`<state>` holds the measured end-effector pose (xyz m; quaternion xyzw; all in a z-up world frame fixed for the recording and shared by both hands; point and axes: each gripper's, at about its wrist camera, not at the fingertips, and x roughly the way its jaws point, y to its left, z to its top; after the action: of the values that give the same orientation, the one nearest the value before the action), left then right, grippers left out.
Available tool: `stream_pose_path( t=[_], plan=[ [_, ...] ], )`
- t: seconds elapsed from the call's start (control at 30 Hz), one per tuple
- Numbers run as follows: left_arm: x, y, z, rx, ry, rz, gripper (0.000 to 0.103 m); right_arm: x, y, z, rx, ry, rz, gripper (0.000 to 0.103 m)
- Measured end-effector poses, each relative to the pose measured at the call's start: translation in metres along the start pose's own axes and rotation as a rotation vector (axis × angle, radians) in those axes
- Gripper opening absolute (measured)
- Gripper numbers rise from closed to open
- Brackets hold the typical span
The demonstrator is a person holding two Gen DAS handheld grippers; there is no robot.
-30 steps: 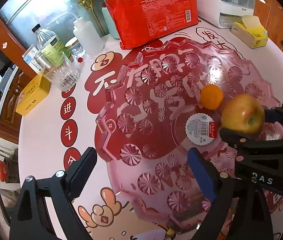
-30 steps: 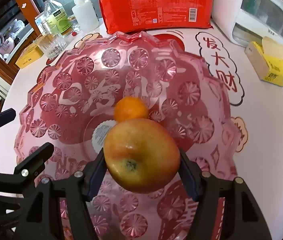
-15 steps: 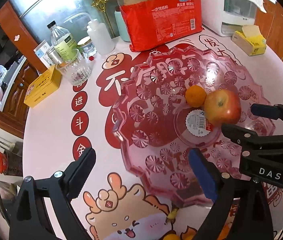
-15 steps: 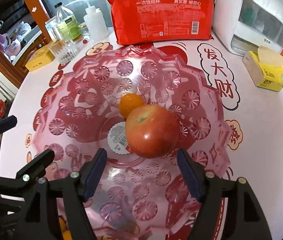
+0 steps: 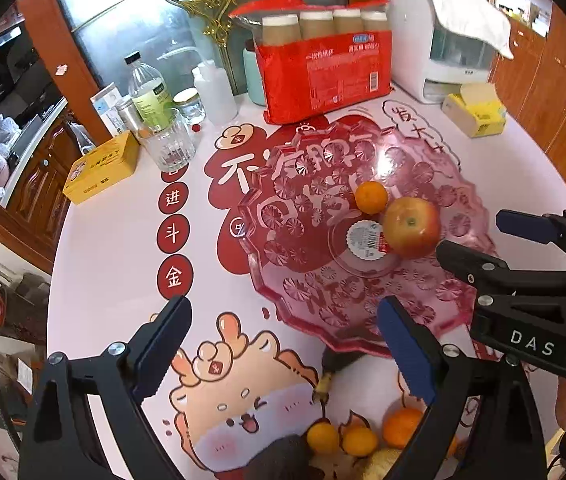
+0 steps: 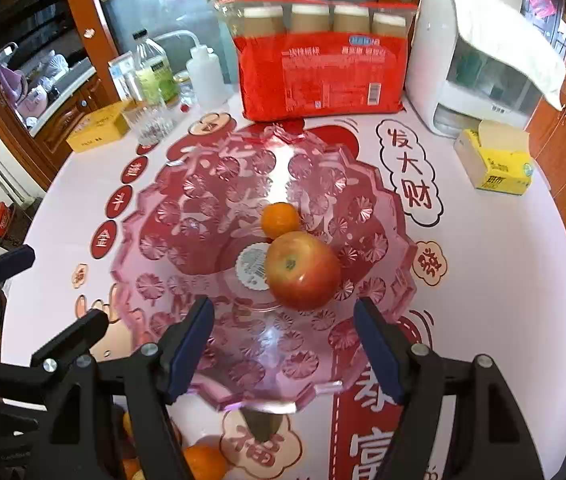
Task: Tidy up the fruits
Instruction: 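Withdraw both tools from the bowl back toward the fruit pile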
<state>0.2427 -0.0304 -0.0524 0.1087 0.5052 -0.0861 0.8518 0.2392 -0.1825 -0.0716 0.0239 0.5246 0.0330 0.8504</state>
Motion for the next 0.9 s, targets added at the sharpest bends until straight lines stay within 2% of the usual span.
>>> stream_pose_path(
  t=[0.4,0.6,0.67,0.9],
  plan=[
    [-0.054,0.015,-0.027,-0.057,-0.064,-0.074,0.093,-0.06,0.012,-0.026,0.026,-0.059,0.001,0.073],
    [-0.074,0.02,-0.037,-0.059,-0.096,-0.108,0.093,-0.094,0.021,-0.043,0.03,-0.12,-0.02,0.073],
    [-0.079,0.022,-0.04,-0.057,-0.105,-0.114,0.093,-0.105,0.022,-0.049,0.045,-0.149,-0.037,0.073],
    [-0.097,0.032,-0.055,-0.064,-0.128,-0.112,0.093,-0.128,0.033,-0.065,0.03,-0.201,-0.001,0.073]
  ],
)
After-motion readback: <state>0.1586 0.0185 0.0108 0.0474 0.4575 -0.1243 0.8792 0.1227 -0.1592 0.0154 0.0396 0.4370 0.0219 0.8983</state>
